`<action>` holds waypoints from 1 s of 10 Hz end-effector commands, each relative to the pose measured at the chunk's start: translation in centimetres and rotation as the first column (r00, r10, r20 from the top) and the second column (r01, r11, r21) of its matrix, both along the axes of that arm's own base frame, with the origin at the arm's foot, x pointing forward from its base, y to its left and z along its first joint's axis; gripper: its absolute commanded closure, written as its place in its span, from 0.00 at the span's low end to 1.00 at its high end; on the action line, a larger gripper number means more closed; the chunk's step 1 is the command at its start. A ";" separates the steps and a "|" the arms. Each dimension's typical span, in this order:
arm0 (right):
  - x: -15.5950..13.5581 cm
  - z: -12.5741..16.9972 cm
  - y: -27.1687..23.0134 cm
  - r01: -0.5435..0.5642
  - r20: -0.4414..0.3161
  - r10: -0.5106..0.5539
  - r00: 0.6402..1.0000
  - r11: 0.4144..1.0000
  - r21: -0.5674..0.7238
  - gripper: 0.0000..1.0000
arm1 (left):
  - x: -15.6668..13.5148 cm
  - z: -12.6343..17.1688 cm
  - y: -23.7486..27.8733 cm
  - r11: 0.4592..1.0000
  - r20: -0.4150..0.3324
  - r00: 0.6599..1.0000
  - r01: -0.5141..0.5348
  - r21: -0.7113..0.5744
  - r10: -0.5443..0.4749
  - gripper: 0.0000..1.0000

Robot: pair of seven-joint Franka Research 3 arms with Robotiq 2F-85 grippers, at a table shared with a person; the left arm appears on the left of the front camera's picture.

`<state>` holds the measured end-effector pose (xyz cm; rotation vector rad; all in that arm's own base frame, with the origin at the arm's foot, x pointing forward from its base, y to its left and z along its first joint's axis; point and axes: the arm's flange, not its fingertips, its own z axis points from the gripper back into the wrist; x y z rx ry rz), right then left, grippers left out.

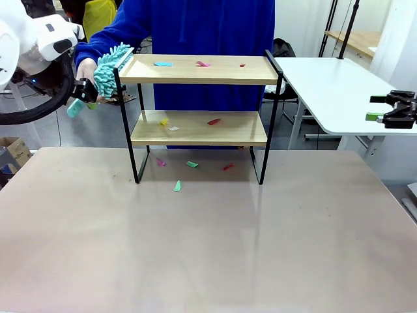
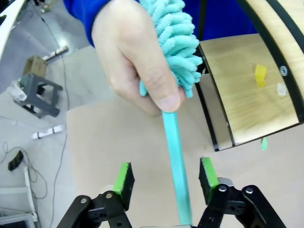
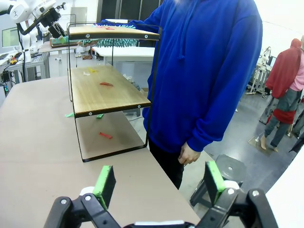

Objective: Clean the shelf.
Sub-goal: Pick up the Duster handed by the human.

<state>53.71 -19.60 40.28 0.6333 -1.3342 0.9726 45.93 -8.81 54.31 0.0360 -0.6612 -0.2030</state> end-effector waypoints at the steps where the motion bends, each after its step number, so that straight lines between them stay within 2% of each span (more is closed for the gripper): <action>1: 0.0 0.2 0.2 -0.003 0.004 0.003 1.000 1.000 -0.001 0.00 | 0.2 0.1 -0.8 0.999 0.001 0.999 -0.039 0.023 0.039 1.00; 2: 0.0 0.2 0.2 -0.003 0.004 0.003 1.000 1.000 -0.001 0.00 | 0.2 0.1 -0.7 0.999 0.000 0.999 -0.046 0.015 0.046 1.00; 3: 0.0 0.2 0.2 -0.003 0.004 0.003 1.000 1.000 -0.001 0.00 | 0.3 0.3 -0.7 0.999 -0.004 0.999 -0.052 -0.005 0.052 0.85; 4: 0.0 0.2 0.2 -0.003 0.004 0.003 1.000 1.000 -0.001 0.00 | 0.1 0.3 -0.7 0.999 -0.004 0.999 -0.051 -0.016 0.051 0.95; 5: 0.0 0.2 0.2 -0.003 0.004 0.003 1.000 1.000 -0.001 0.00 | 0.1 0.4 -0.6 0.998 0.000 0.998 -0.056 -0.026 0.056 1.00; 10: 0.0 0.2 0.2 -0.003 0.004 0.003 1.000 1.000 -0.001 0.00 | 0.2 1.0 -0.3 0.994 -0.022 0.995 -0.101 -0.034 0.101 1.00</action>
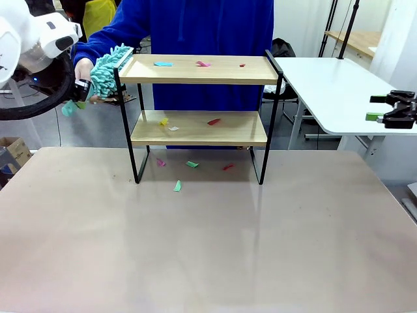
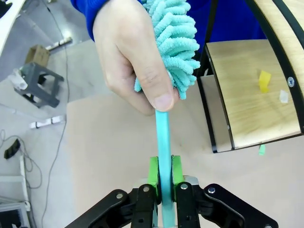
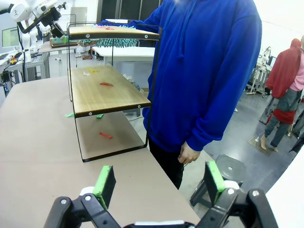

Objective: Clean the shelf.
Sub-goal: Pick up the Duster handed by the human, then clean the specific section of the Shelf indicated by the human with the Duster.

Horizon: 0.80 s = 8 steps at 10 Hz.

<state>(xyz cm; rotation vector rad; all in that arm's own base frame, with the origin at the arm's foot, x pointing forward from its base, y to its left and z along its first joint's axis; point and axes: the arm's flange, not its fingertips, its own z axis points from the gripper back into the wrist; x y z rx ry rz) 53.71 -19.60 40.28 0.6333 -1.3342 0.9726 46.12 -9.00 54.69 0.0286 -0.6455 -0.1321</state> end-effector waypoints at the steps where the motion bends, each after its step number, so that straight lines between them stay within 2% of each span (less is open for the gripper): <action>1: 0.0 0.2 0.2 -0.003 0.004 0.003 1.000 1.000 -0.001 0.00 | 0.0 -0.1 -0.1 1.000 0.006 1.000 0.008 0.003 -0.008 0.96; 8: 0.0 0.2 0.2 -0.003 0.004 0.003 1.000 1.000 -0.001 0.00 | 0.0 -0.1 -0.1 1.000 0.006 1.000 0.008 0.003 -0.008 0.96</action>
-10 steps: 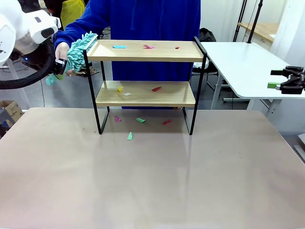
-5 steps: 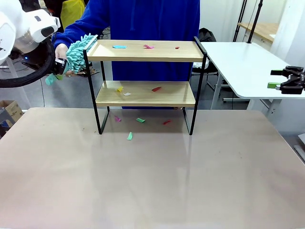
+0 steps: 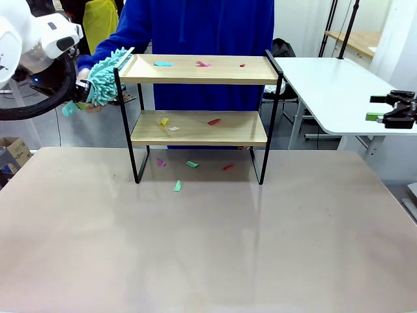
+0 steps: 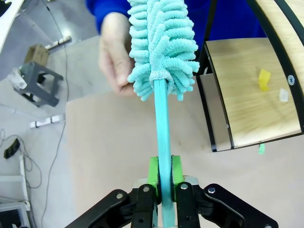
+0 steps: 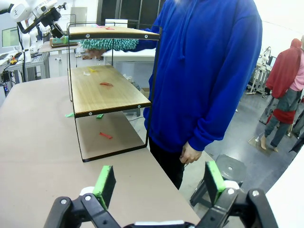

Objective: Clean the shelf.
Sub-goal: Clean the specific section of the Shelf indicated by the human with the Duster.

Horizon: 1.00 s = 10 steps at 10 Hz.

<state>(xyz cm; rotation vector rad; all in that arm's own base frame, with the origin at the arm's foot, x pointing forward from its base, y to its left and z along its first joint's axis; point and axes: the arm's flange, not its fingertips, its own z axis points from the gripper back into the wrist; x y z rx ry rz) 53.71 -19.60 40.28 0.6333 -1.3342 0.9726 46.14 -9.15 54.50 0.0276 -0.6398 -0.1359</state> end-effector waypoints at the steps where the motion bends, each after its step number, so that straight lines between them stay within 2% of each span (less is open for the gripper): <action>1: 0.0 0.2 0.2 -0.003 0.004 0.003 1.000 1.000 -0.001 0.00 | 0.0 0.0 0.0 1.000 0.000 1.000 0.000 0.000 0.000 0.87; 2: 0.0 0.2 0.2 -0.003 0.004 0.003 1.000 1.000 -0.001 0.00 | -0.5 1.3 1.6 1.000 0.032 0.999 0.020 0.006 -0.020 0.87; 3: 0.0 0.2 0.2 -0.003 0.004 0.003 1.000 1.000 -0.001 0.00 | -0.7 2.5 3.1 0.997 0.026 0.997 0.076 0.018 -0.077 0.87; 5: 0.0 0.2 0.2 -0.003 0.004 0.003 1.000 1.000 -0.001 0.00 | -1.6 4.7 6.3 0.972 -0.019 0.976 0.217 0.095 -0.216 0.87; 6: 0.0 0.2 0.2 -0.003 0.004 0.003 1.000 1.000 -0.001 0.00 | -2.3 5.7 8.1 0.944 -0.048 0.955 0.298 0.141 -0.294 0.87; 7: 0.0 0.2 0.2 -0.003 0.004 0.003 1.000 1.000 -0.001 0.00 | -3.3 7.2 10.6 0.871 -0.089 0.908 0.419 0.256 -0.410 0.87; 8: 0.0 0.2 0.2 -0.003 0.004 0.003 1.000 1.000 -0.001 0.00 | -4.4 8.9 13.6 0.807 -0.154 0.883 0.468 0.361 -0.443 0.87; 9: 0.0 0.2 0.2 -0.003 0.004 0.003 1.000 1.000 -0.001 0.00 | -6.0 10.1 15.7 0.715 -0.238 0.840 0.541 0.443 -0.488 0.87; 10: 0.0 0.2 0.2 -0.003 0.004 0.003 1.000 1.000 -0.001 0.00 | -6.9 11.4 17.0 0.661 -0.297 0.812 0.582 0.473 -0.503 0.87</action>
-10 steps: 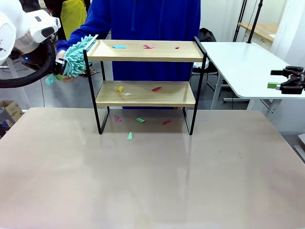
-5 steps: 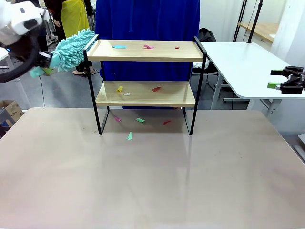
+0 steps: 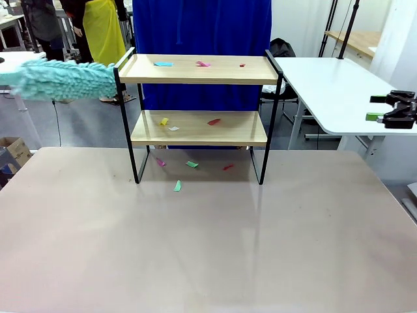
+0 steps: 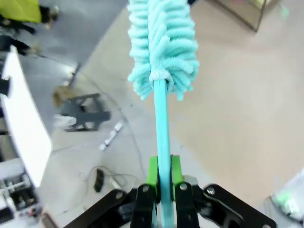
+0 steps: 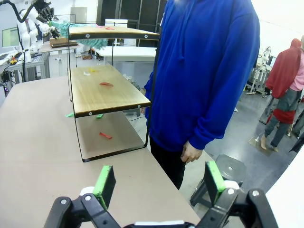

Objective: Clean the shelf.
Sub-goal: Clean the specific section of the Shelf indicated by the human with the Duster.

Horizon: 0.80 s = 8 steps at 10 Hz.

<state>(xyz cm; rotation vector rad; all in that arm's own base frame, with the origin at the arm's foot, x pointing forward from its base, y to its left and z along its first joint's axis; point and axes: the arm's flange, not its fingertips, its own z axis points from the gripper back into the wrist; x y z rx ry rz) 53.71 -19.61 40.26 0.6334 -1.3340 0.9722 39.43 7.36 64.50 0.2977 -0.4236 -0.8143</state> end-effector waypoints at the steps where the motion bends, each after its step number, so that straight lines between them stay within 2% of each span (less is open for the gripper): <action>1: 0.0 0.2 0.2 -0.003 0.004 0.003 1.000 1.000 -0.001 0.00 | -1.7 2.1 0.7 0.968 -0.028 0.984 0.181 0.173 -0.178 0.87; 2: 0.0 0.2 0.2 -0.003 0.004 0.003 1.000 1.000 -0.001 0.00 | -3.0 3.0 0.4 0.917 -0.111 0.942 0.333 0.221 -0.316 0.87; 3: 0.0 0.2 0.2 -0.003 0.004 0.003 1.000 1.000 -0.001 0.00 | -4.5 3.7 0.3 0.829 -0.192 0.866 0.498 0.254 -0.461 0.87; 4: 0.0 0.2 0.2 -0.003 0.004 0.003 1.000 1.000 -0.001 0.00 | -5.6 4.3 0.1 0.764 -0.264 0.815 0.577 0.288 -0.516 0.87; 5: 0.0 0.2 0.2 -0.003 0.004 0.003 1.000 1.000 -0.001 0.00 | -6.3 4.5 -0.8 0.769 -0.334 0.785 0.602 0.213 -0.522 0.87; 6: 0.0 0.2 0.2 -0.003 0.004 0.003 1.000 1.000 -0.001 0.00 | -7.3 3.8 -2.5 0.713 -0.421 0.708 0.678 0.180 -0.567 0.87; 7: 0.0 0.2 0.2 -0.003 0.004 0.003 1.000 1.000 -0.001 0.00 | -8.1 2.8 -4.3 0.666 -0.481 0.655 0.724 0.179 -0.582 0.87; 8: 0.0 0.2 0.2 -0.003 0.004 0.003 1.000 1.000 -0.001 0.00 | -8.4 1.9 -6.0 0.653 -0.504 0.608 0.750 0.109 -0.614 0.87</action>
